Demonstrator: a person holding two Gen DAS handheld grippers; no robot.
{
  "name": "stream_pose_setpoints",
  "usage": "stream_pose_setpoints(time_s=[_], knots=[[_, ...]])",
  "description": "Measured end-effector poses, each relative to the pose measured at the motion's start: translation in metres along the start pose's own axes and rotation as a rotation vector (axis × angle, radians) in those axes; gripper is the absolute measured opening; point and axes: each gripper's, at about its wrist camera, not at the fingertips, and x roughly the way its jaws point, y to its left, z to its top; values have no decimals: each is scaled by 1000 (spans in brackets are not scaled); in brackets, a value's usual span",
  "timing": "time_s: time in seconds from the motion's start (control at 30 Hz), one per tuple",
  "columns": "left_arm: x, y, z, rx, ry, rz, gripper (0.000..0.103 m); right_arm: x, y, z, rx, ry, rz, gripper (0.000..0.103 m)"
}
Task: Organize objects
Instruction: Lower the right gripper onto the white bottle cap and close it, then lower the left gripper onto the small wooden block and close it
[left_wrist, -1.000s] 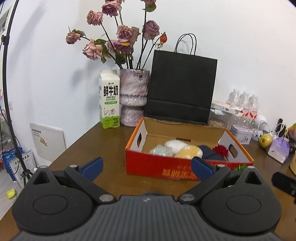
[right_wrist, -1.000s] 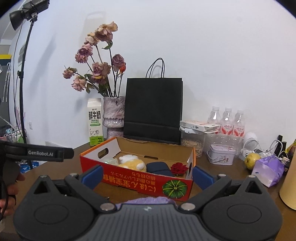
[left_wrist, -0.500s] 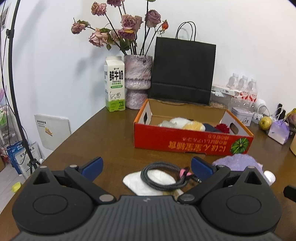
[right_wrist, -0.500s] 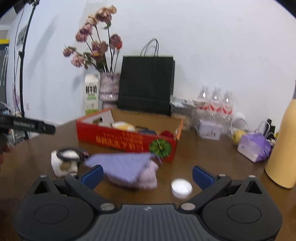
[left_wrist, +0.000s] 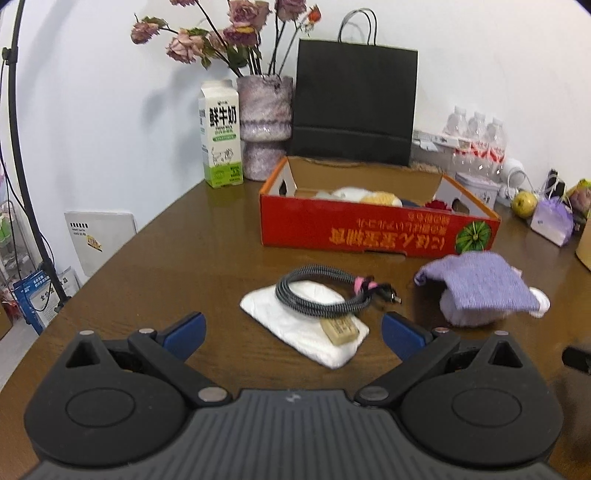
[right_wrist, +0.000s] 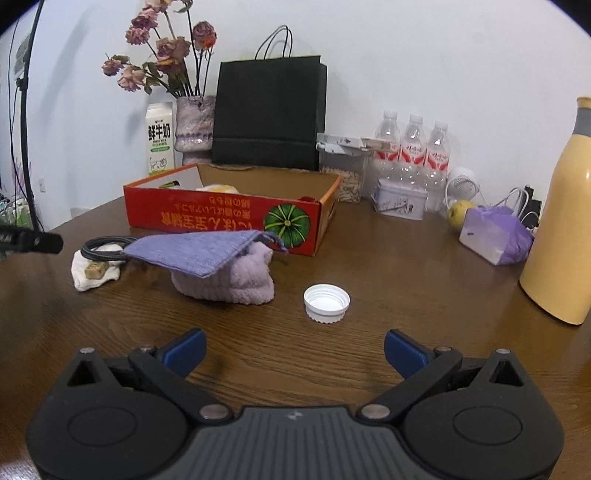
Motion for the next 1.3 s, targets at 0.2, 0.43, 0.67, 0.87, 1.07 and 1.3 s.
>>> stream_pose_setpoints(time_s=[0.2, 0.43, 0.67, 0.87, 1.07, 1.3], knots=[[7, -6, -4, 3, 24, 3, 103, 34, -4, 10, -25, 59, -16, 103], [21, -13, -6, 19, 53, 1, 103, 76, -16, 18, 33, 135, -15, 97], [33, -18, -3, 28, 71, 2, 103, 89, -20, 25, 68, 123, 20, 70], [46, -25, 1, 46, 82, 2, 103, 86, -15, 28, 41, 100, 46, 37], [61, -28, 5, 26, 79, 15, 103, 84, -11, 28, 18, 96, 44, 37], [66, -26, -3, -2, 96, 0, 49, 83, -9, 28, 7, 95, 40, 38]])
